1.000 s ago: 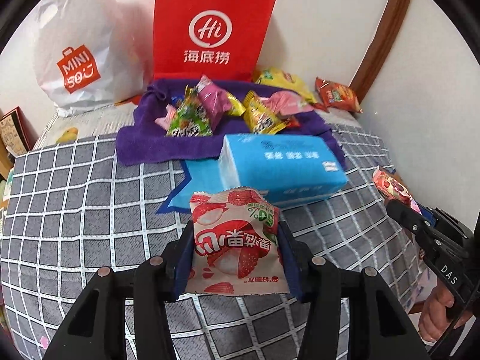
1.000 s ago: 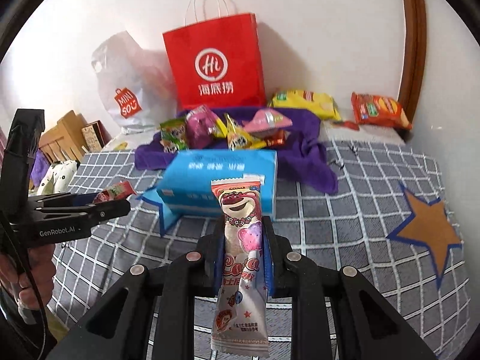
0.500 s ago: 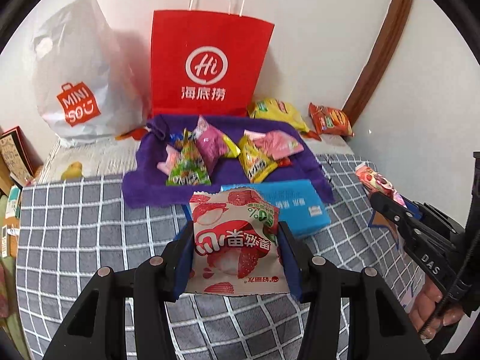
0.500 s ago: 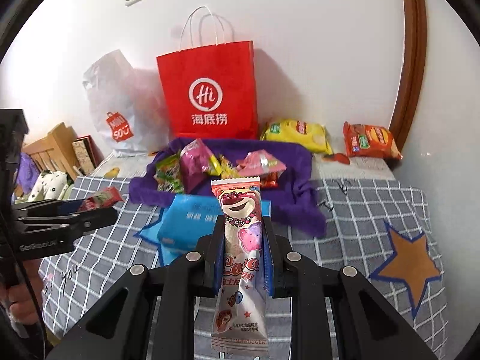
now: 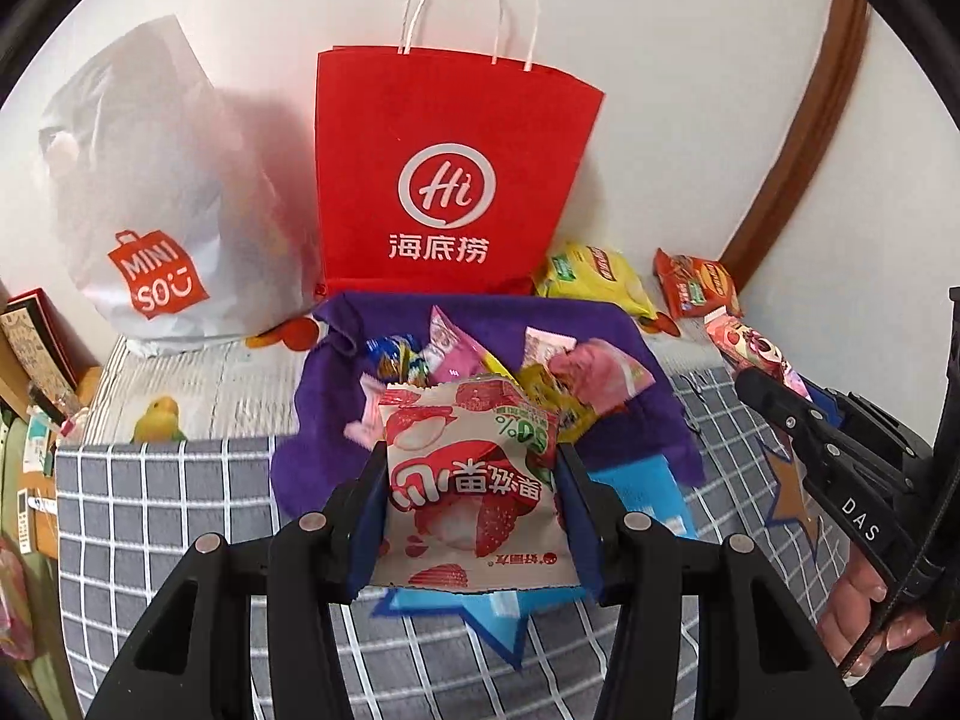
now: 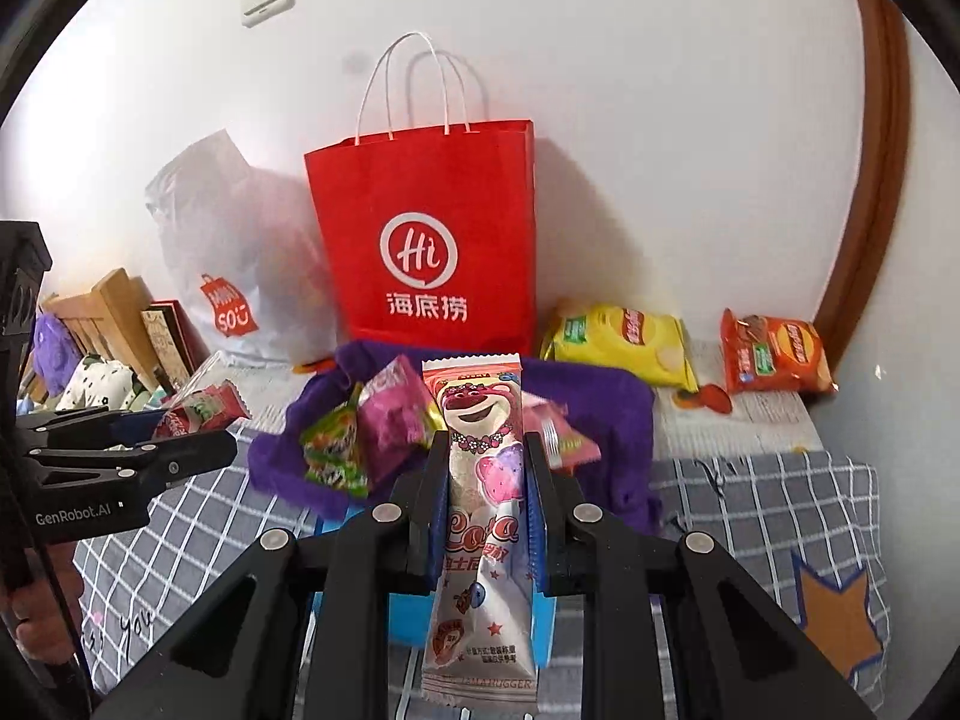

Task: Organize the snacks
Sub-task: 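Carry the Lotso packet with right tool while left tool carries the strawberry packet to the towel, then open right tool over the purple towel while left tool releases the strawberry packet onto it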

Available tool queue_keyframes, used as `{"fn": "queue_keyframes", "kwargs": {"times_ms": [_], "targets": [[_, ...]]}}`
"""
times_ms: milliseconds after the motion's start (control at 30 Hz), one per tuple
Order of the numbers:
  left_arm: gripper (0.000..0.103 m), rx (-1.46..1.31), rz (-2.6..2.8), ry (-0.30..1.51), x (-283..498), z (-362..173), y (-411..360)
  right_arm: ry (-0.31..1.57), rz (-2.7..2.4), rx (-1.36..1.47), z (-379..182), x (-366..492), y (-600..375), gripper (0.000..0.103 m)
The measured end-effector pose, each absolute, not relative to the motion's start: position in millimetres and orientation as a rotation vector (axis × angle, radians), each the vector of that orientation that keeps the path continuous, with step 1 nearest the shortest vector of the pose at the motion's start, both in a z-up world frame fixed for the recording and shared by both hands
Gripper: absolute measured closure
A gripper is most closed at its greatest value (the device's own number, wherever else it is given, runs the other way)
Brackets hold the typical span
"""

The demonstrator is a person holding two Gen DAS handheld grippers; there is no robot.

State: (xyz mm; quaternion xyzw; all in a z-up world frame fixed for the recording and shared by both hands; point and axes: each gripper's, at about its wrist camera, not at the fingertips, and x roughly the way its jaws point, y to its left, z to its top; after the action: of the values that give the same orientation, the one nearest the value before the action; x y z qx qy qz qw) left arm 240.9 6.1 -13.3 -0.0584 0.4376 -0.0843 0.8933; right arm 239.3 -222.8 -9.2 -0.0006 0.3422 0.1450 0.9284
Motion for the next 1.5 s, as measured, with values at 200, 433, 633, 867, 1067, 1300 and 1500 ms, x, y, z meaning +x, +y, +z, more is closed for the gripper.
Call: {"fn": "queue_keyframes", "kwargs": {"times_ms": [200, 433, 633, 867, 1067, 1300, 1500], "targets": [[0.054, -0.134, -0.164, 0.923, 274.0, -18.3, 12.3, 0.711, 0.295, 0.006, -12.4, 279.9, -218.6, 0.081], [0.054, -0.152, -0.145, 0.93, 306.8, -22.3, 21.2, 0.708, 0.289, 0.005, -12.8, 313.1, -215.7, 0.081], [0.054, -0.174, -0.147, 0.961, 329.2, -38.7, 21.4, 0.741, 0.282, 0.024, -30.6, 337.4, -219.5, 0.081], [0.054, -0.179, -0.159, 1.002, 351.6, -67.4, 12.9, 0.813, 0.319, 0.027, -59.5, 354.9, -212.4, 0.081], [0.054, -0.189, -0.191, 1.03, 359.8, -86.5, 10.7, 0.855, 0.369, 0.033, -78.4, 361.3, -202.4, 0.081], [0.053, -0.187, -0.217, 1.041, 361.5, -95.0, 6.9, 0.89, 0.38, 0.027, -97.2, 368.2, -190.6, 0.081], [0.053, -0.191, -0.211, 1.061, 365.9, -105.6, 5.8, 0.935, 0.368, 0.007, -112.6, 374.7, -185.8, 0.08]]}}
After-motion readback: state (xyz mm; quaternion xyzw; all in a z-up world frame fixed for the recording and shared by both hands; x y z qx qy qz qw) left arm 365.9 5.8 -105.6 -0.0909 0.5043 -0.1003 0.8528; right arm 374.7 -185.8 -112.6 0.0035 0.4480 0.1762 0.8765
